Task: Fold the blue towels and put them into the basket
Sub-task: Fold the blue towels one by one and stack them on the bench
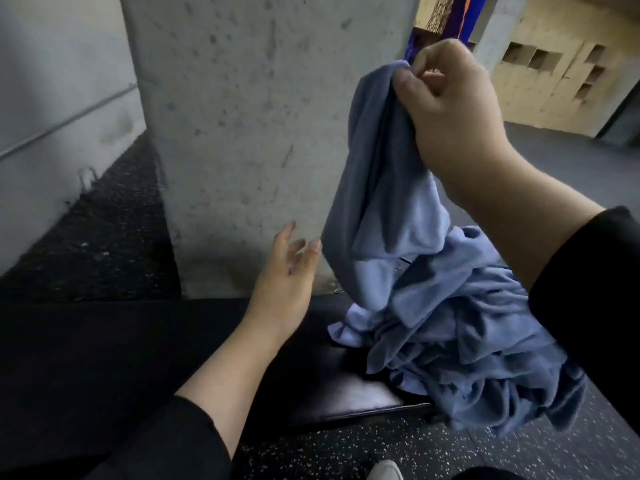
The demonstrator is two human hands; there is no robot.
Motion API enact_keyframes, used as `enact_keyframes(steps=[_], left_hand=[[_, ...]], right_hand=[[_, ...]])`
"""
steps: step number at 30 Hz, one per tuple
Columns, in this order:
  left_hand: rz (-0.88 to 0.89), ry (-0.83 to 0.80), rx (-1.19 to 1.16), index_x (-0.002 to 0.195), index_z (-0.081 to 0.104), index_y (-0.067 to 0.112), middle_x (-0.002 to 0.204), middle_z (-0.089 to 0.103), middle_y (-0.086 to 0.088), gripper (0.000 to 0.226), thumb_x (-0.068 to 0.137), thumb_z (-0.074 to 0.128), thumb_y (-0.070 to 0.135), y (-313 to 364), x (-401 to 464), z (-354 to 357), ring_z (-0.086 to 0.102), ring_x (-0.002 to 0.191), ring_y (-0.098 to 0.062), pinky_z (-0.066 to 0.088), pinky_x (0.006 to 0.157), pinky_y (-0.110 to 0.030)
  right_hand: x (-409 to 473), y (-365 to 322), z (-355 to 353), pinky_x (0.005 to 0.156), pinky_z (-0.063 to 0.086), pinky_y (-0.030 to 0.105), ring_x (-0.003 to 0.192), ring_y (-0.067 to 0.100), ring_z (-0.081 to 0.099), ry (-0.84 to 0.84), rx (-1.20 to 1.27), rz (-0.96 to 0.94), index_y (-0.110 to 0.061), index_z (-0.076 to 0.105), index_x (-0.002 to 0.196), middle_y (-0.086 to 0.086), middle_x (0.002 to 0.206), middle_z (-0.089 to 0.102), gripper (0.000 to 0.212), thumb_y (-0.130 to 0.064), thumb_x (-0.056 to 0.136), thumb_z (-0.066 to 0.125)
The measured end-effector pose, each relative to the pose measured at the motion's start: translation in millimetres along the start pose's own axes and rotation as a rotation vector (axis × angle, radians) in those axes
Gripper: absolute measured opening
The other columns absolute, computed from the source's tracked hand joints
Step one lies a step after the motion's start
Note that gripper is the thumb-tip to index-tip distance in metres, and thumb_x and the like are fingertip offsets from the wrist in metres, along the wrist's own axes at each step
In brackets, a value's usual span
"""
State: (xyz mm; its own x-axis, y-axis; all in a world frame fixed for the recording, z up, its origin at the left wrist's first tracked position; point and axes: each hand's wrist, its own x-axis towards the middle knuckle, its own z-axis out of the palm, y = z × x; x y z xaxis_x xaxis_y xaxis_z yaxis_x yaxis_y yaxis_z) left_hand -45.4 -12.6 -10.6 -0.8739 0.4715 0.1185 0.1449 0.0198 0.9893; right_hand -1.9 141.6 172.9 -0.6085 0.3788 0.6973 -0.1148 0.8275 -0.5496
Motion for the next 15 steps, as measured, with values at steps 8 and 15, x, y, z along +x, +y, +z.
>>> enact_keyframes(steps=[8, 15], left_hand=[[-0.23, 0.204, -0.061, 0.135, 0.058, 0.034, 0.129, 0.062, 0.016, 0.05, 0.096, 0.046, 0.063, -21.0, -3.2, -69.0, 0.057, 0.122, -0.007, 0.042, 0.112, -0.039], [-0.287, 0.012, 0.472, 0.147, 0.048, 0.028, 0.141, 0.055, 0.008, 0.046, 0.102, 0.053, 0.04, -52.8, -20.6, -116.0, 0.052, 0.127, -0.006, 0.038, 0.099, -0.021]], right_hand=[[-101.8, 42.9, 117.0, 0.068, 0.053, 0.05, 0.059, 0.013, 0.049, -0.249, 0.237, 0.318, -0.026, 0.046, 0.079, -0.009, 0.063, 0.055, 0.024, -0.033, 0.095, 0.062], [-177.6, 67.3, 171.3, 0.062, 0.038, 0.027, 0.057, 0.003, 0.044, -0.49, 0.332, 0.445, -0.015, 0.053, 0.084, -0.015, 0.06, 0.053, 0.024, -0.032, 0.096, 0.063]])
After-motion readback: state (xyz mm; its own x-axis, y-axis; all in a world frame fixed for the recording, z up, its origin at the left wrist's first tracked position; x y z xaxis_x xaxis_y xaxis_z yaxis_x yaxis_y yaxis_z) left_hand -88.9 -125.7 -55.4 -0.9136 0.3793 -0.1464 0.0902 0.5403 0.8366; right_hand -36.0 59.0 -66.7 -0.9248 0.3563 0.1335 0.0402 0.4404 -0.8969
